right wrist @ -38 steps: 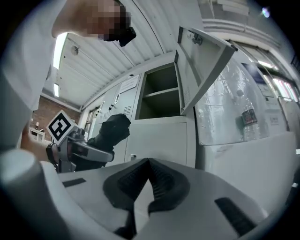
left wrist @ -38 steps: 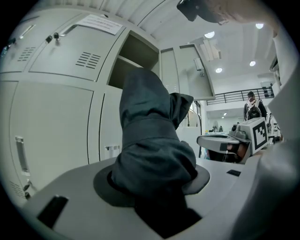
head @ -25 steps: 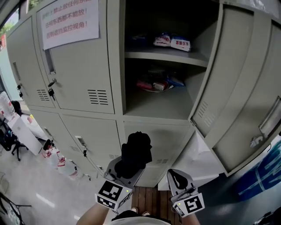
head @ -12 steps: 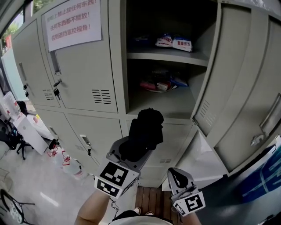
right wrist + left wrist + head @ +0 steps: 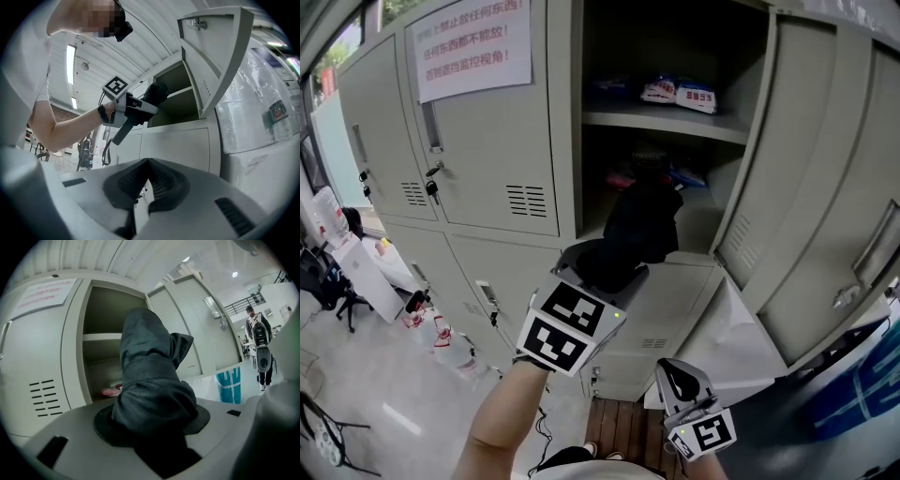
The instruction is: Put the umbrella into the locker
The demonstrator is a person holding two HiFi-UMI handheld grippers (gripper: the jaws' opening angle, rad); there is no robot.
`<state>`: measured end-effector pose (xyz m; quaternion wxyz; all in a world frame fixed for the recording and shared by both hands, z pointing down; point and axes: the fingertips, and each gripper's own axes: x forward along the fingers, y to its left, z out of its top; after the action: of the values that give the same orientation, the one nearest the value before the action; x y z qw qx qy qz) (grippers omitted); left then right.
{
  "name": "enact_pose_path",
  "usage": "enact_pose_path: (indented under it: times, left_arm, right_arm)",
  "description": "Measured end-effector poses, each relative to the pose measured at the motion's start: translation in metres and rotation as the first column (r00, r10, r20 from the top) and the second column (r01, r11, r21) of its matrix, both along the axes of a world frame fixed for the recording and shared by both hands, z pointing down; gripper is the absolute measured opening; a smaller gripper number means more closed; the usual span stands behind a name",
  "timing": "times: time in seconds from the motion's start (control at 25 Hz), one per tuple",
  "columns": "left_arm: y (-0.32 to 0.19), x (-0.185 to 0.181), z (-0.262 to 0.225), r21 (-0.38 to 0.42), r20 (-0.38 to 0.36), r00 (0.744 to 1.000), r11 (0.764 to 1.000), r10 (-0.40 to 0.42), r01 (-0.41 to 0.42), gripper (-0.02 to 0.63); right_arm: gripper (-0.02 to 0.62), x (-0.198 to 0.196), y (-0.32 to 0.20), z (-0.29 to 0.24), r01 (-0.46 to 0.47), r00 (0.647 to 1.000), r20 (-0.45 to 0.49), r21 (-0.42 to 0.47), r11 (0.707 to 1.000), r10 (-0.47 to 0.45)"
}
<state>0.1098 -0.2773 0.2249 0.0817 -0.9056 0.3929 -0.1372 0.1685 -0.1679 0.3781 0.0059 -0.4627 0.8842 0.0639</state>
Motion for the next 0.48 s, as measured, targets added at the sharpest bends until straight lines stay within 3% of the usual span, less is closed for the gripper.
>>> enact_pose_path:
  times: [0.48]
  left_arm:
    - [-0.042, 0.029, -0.034, 0.089, 0.116, 0.992, 0.995, -0.046, 0.036, 0.239]
  right_arm:
    - [0.015, 0.0, -0.002, 0.001, 0.017, 1.0, -0.006, 0.003, 1.0, -0.017]
